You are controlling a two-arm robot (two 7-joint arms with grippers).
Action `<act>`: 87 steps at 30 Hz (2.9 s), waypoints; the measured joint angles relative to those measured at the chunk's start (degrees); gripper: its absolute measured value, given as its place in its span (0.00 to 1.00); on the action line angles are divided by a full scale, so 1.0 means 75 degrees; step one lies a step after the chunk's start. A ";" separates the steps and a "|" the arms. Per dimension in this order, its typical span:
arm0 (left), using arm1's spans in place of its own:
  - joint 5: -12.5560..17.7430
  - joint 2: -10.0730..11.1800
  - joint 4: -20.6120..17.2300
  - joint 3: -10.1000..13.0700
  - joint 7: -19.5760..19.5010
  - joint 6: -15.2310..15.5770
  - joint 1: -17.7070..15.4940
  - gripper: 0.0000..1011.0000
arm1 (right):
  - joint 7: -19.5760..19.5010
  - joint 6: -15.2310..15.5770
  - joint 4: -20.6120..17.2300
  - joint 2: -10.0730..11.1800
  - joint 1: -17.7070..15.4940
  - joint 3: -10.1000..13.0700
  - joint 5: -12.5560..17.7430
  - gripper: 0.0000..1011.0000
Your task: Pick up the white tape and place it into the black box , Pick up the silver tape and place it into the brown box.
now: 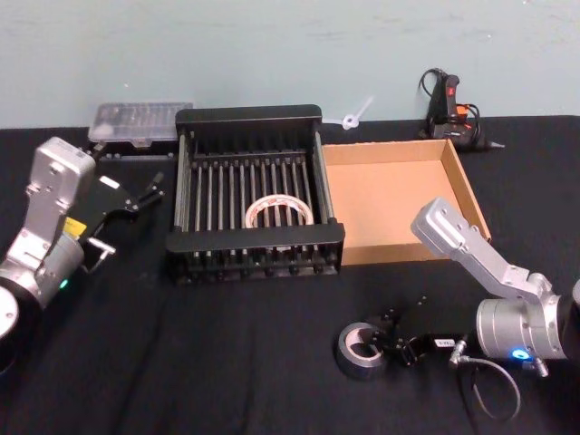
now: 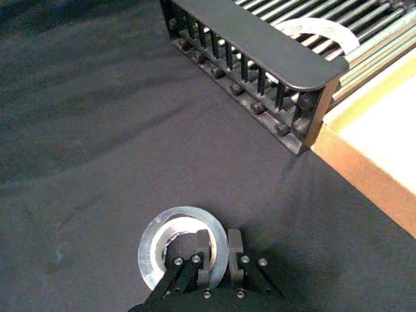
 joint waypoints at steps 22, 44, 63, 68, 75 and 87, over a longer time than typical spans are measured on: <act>0.0000 0.0000 0.0000 0.0000 0.0000 0.0000 0.0000 0.99 | -0.0697 -0.0296 -0.0103 -0.0119 -0.0094 0.0797 0.0153 0.17; 0.0000 0.0000 0.0000 0.0000 0.0000 0.0000 0.0000 0.99 | -0.1765 -0.0486 0.1555 -0.1217 0.1047 0.1591 -0.0494 0.17; 0.0000 0.0000 0.0000 0.0000 0.0000 0.0000 0.0000 0.99 | -0.1784 -0.0492 0.2543 -0.1711 0.1491 0.1546 -0.0876 0.17; 0.0000 0.0000 0.0000 0.0000 0.0001 0.0000 0.0000 0.99 | -0.1785 -0.0492 0.2534 -0.1709 0.1491 0.1547 -0.0874 0.17; 0.0000 0.0000 0.0000 0.0000 0.0000 0.0000 0.0000 0.99 | -0.1786 -0.0491 0.2521 -0.1704 0.1488 0.1551 -0.0866 0.17; 0.0000 0.0000 0.0000 0.0000 0.0000 0.0000 0.0000 0.99 | -0.1790 -0.0490 0.2511 -0.1697 0.1481 0.1553 -0.0859 0.50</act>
